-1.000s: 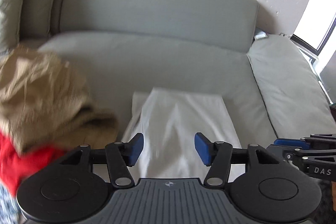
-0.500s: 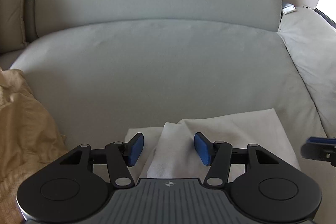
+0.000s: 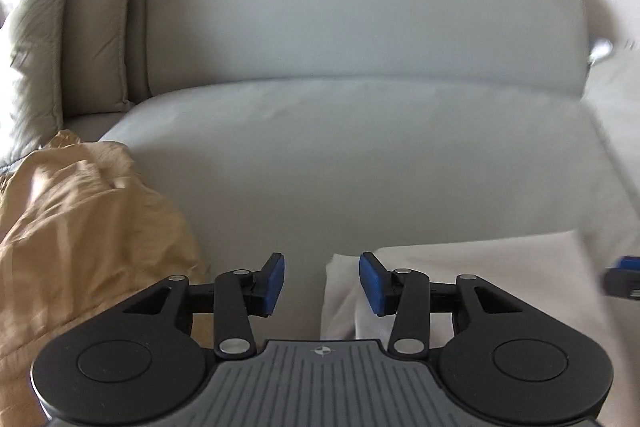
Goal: Fold clothes
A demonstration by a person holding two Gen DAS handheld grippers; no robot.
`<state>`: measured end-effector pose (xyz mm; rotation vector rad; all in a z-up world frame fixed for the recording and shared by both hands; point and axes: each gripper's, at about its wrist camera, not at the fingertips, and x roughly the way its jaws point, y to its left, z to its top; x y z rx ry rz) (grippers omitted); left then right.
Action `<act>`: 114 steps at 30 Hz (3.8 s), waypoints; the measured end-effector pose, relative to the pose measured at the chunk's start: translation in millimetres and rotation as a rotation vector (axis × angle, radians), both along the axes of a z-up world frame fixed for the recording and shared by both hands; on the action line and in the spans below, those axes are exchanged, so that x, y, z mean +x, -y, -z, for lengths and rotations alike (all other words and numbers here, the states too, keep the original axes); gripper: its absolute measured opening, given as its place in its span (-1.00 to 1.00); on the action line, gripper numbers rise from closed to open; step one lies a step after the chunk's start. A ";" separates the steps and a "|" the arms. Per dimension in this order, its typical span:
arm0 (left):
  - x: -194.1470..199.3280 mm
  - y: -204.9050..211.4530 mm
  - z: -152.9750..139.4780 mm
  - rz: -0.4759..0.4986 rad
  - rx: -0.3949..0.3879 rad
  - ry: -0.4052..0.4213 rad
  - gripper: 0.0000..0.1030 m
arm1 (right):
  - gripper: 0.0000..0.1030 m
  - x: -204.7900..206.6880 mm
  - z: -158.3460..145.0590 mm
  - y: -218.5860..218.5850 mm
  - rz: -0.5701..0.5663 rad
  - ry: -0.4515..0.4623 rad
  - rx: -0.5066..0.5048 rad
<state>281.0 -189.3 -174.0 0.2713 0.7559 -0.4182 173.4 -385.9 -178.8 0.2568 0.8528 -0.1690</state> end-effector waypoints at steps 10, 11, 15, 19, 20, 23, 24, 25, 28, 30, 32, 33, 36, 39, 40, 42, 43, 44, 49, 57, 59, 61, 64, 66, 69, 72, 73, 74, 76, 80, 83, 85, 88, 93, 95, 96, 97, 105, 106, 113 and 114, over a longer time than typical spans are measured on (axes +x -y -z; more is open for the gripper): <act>-55.2 -55.8 14.0 0.118 0.027 -0.224 -0.73 | -0.41 -13.1 8.3 -67.2 -0.312 -0.043 -0.124; -54.5 -61.1 10.6 0.082 0.046 -0.231 -0.78 | -0.42 -23.6 12.6 -70.5 -0.321 -0.056 -0.186; -69.4 -79.1 -3.6 0.007 0.139 -0.183 -0.65 | -0.41 -67.2 -0.3 -53.0 -0.228 -0.109 -0.222; -101.6 -90.2 -23.5 0.032 0.003 -0.166 -0.62 | -0.40 -101.8 -21.1 -42.2 -0.148 -0.103 -0.133; -112.2 -87.3 -25.4 0.055 -0.019 -0.155 -0.62 | -0.39 -107.6 -26.1 -46.5 -0.151 -0.073 -0.110; -131.8 -63.4 -19.6 0.113 -0.055 -0.139 -0.57 | -0.39 -115.2 -35.0 -67.2 -0.179 0.006 -0.057; -134.4 -55.6 -13.7 0.116 -0.045 -0.161 -0.57 | -0.38 -114.4 -34.4 -77.0 -0.196 0.019 -0.045; -137.0 -47.8 -7.8 0.118 -0.033 -0.184 -0.57 | -0.35 -111.9 -30.9 -88.4 -0.220 0.018 -0.044; -145.0 -35.8 7.5 0.115 0.040 -0.197 -0.57 | -0.18 -113.1 -12.2 -114.8 -0.286 -0.055 -0.120; -149.5 -35.8 3.1 0.121 0.068 -0.206 -0.57 | -0.18 -124.0 -6.4 -123.7 -0.298 -0.065 -0.180; -147.0 -39.7 3.0 0.109 0.062 -0.239 -0.57 | -0.18 -133.1 -9.0 -123.3 -0.295 -0.088 -0.176; -146.7 -42.5 3.4 0.101 0.057 -0.248 -0.57 | -0.17 -136.7 -10.7 -120.4 -0.292 -0.102 -0.162; -151.7 -47.3 3.4 0.086 0.054 -0.255 -0.57 | -0.02 -145.7 -11.4 -108.5 -0.243 -0.132 -0.107; -156.2 -46.4 6.2 0.082 0.067 -0.253 -0.57 | -0.01 -155.2 -9.8 -103.3 -0.213 -0.136 -0.070; -156.9 -45.1 9.3 0.081 0.070 -0.254 -0.57 | -0.01 -157.4 -9.2 -105.5 -0.221 -0.142 -0.083; -160.3 -46.7 9.1 0.076 0.066 -0.257 -0.57 | -0.01 -161.8 -8.7 -110.3 -0.239 -0.155 -0.117; -160.4 -47.6 8.9 0.075 0.067 -0.260 -0.57 | -0.01 -164.0 -9.6 -110.8 -0.239 -0.166 -0.118; -161.4 -48.0 8.9 0.074 0.072 -0.262 -0.57 | 0.00 -166.1 -10.6 -110.7 -0.235 -0.180 -0.112; -172.6 -49.2 5.1 0.065 0.140 -0.287 -0.57 | 0.01 -179.2 -17.6 -92.0 -0.144 -0.197 0.066; -182.7 -69.6 -17.3 0.083 0.056 -0.260 -0.03 | 0.06 -189.2 -33.9 -66.2 -0.053 -0.127 0.198; -178.0 -74.3 -18.6 0.061 0.050 -0.255 0.05 | 0.06 -187.3 -32.8 -63.8 -0.043 -0.131 0.224; -173.3 -79.1 -19.1 0.033 0.039 -0.252 0.29 | 0.06 -185.3 -30.2 -63.5 -0.038 -0.141 0.238; -164.2 -87.1 -21.8 0.015 -0.008 -0.247 0.40 | 0.06 -184.0 -26.8 -62.2 -0.040 -0.155 0.252; -160.3 -93.9 -25.9 0.025 -0.057 -0.226 0.46 | 0.06 -183.9 -26.1 -59.7 -0.030 -0.149 0.267; -150.3 -110.6 -34.3 0.000 -0.131 -0.170 0.53 | 0.07 -183.7 -26.3 -51.4 0.015 -0.116 0.312; -135.8 -127.5 -38.7 -0.055 -0.212 -0.139 0.68 | 0.13 -182.4 -24.2 -37.6 0.076 -0.075 0.376; -129.4 -131.1 -37.6 -0.068 -0.231 -0.141 0.68 | 0.13 -181.0 -22.3 -32.9 0.098 -0.065 0.401; -121.3 -133.5 -34.1 -0.079 -0.240 -0.148 0.68 | 0.16 -178.6 -19.7 -28.1 0.122 -0.057 0.426; -105.6 -132.8 -24.4 -0.078 -0.225 -0.179 0.66 | 0.21 -171.7 -14.2 -18.8 0.162 -0.048 0.476; -82.6 -122.7 -7.5 -0.044 -0.213 -0.257 0.65 | 0.28 -150.1 -4.5 -4.1 0.224 -0.037 0.552; -75.3 -117.7 -0.1 -0.032 -0.233 -0.282 0.66 | 0.51 -134.9 0.6 5.6 0.258 0.009 0.589; -71.3 -114.2 6.8 -0.017 -0.242 -0.312 0.65 | 0.62 -123.4 5.7 11.5 0.292 0.025 0.593; -66.0 -107.1 18.1 0.024 -0.250 -0.380 0.58 | 0.55 -105.9 16.0 20.2 0.309 0.033 0.602; -64.0 -86.6 24.2 0.074 -0.186 -0.391 0.59 | 0.03 -72.2 39.0 31.8 0.314 0.046 0.610; -65.1 -74.8 26.3 0.101 -0.124 -0.371 0.60 | -0.05 -58.9 45.5 36.3 0.325 0.063 0.614; -66.2 -68.8 27.7 0.115 -0.096 -0.360 0.60 | -0.05 -52.3 48.7 38.8 0.328 0.074 0.618; -67.6 -63.4 28.6 0.129 -0.075 -0.350 0.61 | -0.04 -45.3 51.2 40.3 0.331 0.085 0.617; -92.8 -41.3 15.3 0.190 -0.028 -0.279 -0.64 | -0.93 -10.8 34.8 21.8 0.268 0.039 0.370; -98.7 -38.5 10.7 0.198 -0.004 -0.251 -0.68 | -0.93 -14.8 26.2 19.8 0.261 0.058 0.355; -136.0 -22.6 -34.8 0.270 -0.069 -0.233 -0.70 | -0.93 -76.5 -43.9 16.8 0.242 0.162 0.240; -141.8 -18.0 -40.2 0.296 -0.080 -0.241 -0.70 | -0.93 -89.1 -52.6 20.7 0.253 0.173 0.234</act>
